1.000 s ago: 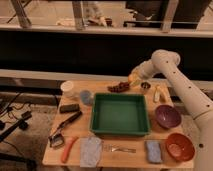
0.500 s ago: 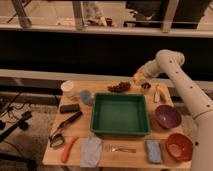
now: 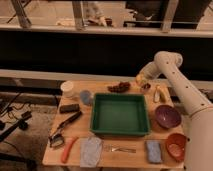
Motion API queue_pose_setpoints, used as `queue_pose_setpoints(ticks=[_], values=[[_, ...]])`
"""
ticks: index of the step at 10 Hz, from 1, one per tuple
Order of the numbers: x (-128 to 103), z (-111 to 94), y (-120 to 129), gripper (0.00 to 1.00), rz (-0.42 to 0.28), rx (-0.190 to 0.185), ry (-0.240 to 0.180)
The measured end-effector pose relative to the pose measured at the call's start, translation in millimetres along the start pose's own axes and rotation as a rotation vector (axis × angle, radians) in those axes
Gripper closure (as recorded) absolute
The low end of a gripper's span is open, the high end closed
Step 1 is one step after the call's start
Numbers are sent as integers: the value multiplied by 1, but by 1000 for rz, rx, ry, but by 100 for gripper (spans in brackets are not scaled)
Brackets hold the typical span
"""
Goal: Place apple in metal cup
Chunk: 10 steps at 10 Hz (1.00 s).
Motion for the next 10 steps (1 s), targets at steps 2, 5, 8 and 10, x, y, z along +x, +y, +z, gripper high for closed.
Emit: queue_pose_setpoints(ticks=[2, 5, 8, 10], values=[[0, 6, -1, 70, -3, 0, 9], [15, 15, -5, 70, 6, 11, 37], [22, 21, -10, 70, 15, 19, 55], [32, 22, -12, 70, 27, 26, 72]])
